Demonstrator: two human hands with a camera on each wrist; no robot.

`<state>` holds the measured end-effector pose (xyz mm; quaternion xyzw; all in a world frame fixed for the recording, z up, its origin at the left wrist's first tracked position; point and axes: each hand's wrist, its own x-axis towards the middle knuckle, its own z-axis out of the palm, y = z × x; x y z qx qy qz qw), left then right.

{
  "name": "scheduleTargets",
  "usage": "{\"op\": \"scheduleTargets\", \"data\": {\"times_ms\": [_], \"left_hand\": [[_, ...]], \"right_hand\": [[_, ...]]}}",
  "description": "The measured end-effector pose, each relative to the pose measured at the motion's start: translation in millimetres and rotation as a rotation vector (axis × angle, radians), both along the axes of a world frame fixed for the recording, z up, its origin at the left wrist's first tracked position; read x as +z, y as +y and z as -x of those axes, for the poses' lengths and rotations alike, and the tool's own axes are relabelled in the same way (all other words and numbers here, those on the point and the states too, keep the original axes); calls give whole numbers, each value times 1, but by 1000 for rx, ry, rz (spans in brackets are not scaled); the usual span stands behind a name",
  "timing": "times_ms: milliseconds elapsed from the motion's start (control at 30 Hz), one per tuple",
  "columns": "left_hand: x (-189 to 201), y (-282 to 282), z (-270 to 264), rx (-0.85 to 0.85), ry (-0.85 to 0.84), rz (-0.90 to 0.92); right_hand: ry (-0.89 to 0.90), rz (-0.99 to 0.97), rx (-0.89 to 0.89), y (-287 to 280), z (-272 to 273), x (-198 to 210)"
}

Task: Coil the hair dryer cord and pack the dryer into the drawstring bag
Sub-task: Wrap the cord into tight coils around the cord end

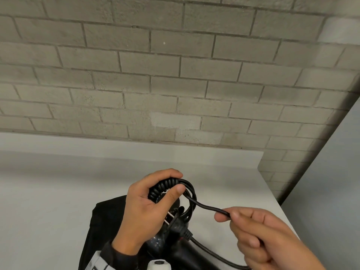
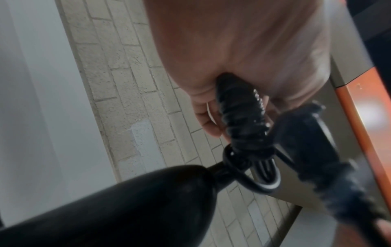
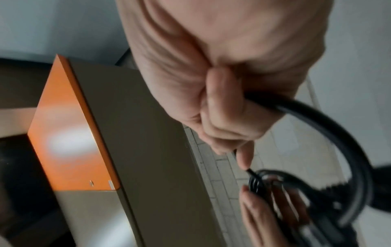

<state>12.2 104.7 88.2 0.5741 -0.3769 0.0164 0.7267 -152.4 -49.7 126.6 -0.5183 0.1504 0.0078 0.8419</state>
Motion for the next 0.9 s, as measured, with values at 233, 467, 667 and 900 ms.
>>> {"op": "scheduleTargets", "data": {"times_ms": [233,467,667,900], "left_hand": [[1,2,-2,31,-25,-66],[2,5,-2,63,-133,-197],[2,6,-1,55,-160,-267],[5,5,5,48,-158,-211]], "right_hand": [[-18,730,-92,-9,-9,13],[-288,1433,-164,-5,-14,4],[-526,1547,-283,-6,-21,3],[-637,1456,-424,-3,-42,12]]}}
